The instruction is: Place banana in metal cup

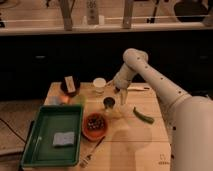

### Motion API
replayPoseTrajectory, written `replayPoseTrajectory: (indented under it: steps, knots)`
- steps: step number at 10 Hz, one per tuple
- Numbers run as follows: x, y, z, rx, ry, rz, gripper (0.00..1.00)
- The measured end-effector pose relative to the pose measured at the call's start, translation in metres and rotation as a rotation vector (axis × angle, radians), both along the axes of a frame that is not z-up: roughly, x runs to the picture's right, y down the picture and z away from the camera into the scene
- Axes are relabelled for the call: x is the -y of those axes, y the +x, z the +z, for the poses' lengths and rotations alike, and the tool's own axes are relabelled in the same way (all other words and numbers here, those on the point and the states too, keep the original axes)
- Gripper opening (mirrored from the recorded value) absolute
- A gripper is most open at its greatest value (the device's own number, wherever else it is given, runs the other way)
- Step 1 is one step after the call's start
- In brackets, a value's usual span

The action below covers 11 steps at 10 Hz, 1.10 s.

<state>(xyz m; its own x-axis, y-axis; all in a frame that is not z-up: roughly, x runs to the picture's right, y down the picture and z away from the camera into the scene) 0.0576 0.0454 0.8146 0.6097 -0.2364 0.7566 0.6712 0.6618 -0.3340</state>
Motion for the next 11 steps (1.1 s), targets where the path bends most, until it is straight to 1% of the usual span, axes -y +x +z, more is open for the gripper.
replayPoseTrajectory:
  steps: [3, 7, 11]
  knots:
    - [0.001, 0.0004, 0.0006, 0.011, 0.003, 0.001, 0.8]
    - [0.0016, 0.0016, 0.0002, 0.041, 0.013, 0.004, 0.8]
    - [0.0024, 0.0013, 0.0004, 0.041, 0.016, 0.006, 0.8]
